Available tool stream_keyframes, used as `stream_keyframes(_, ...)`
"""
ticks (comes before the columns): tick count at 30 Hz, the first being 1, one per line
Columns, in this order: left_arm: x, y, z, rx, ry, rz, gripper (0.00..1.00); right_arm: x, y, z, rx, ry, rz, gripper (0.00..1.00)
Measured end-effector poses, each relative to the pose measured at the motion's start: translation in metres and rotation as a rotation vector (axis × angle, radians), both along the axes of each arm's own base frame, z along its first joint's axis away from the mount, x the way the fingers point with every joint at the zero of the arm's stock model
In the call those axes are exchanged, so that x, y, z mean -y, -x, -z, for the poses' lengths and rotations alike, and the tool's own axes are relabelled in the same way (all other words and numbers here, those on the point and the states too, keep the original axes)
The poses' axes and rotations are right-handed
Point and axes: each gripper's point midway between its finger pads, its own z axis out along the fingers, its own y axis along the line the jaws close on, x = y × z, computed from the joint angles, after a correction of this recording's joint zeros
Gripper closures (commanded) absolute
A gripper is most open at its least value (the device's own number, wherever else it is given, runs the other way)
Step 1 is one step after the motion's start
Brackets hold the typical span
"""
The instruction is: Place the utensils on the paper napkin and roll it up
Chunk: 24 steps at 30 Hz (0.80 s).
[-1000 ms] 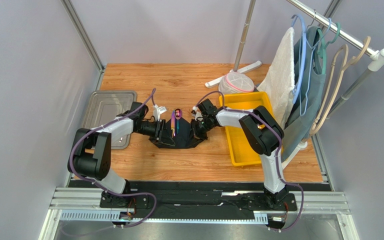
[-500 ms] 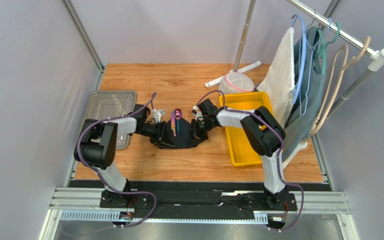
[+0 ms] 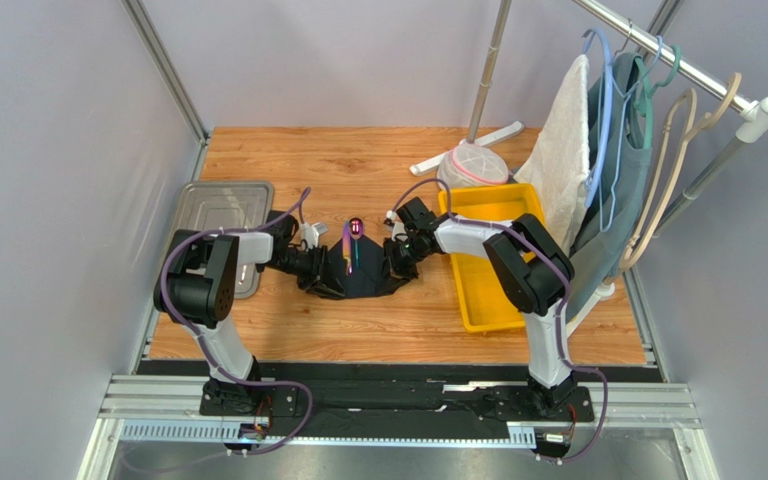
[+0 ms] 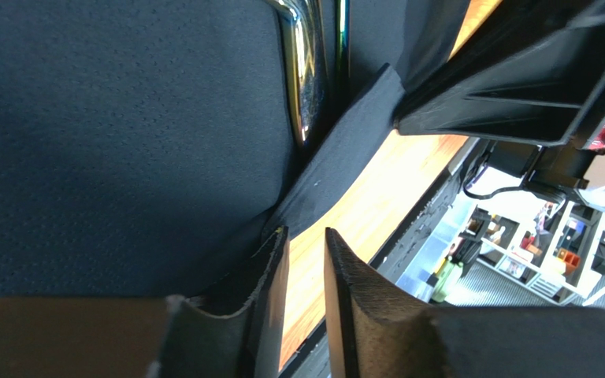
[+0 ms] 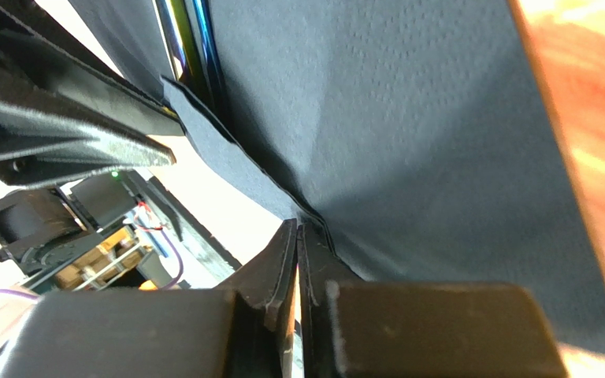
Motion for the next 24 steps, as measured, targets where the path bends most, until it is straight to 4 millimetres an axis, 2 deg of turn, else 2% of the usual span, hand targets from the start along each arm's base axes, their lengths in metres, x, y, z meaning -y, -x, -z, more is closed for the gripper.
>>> stream_keyframes(6,-0.002,0.000,0.002,-0.004,-0.013,-0.004,0.73,-0.003,0.002,-0.019,0.065,-0.014,-0.026,0.93)
stream_keyframes(9,-0.002,0.000,0.002,-0.004,-0.014,-0.004,0.73,-0.016,0.005,-0.032,0.098,-0.043,-0.055,0.93)
stream_keyframes(14,-0.002,0.000,0.002,-0.004,-0.014,-0.004,0.73,-0.033,0.014,-0.040,0.110,-0.072,-0.094,0.93)
stream_keyframes(18,-0.002,0.000,0.002,-0.005,-0.015,-0.005,0.74,-0.038,0.013,-0.032,0.097,-0.070,-0.096,0.94)
stream_keyframes(24,-0.002,0.000,0.002,-0.005,-0.016,-0.005,0.74,-0.030,0.008,-0.011,0.058,-0.033,-0.074,0.94)
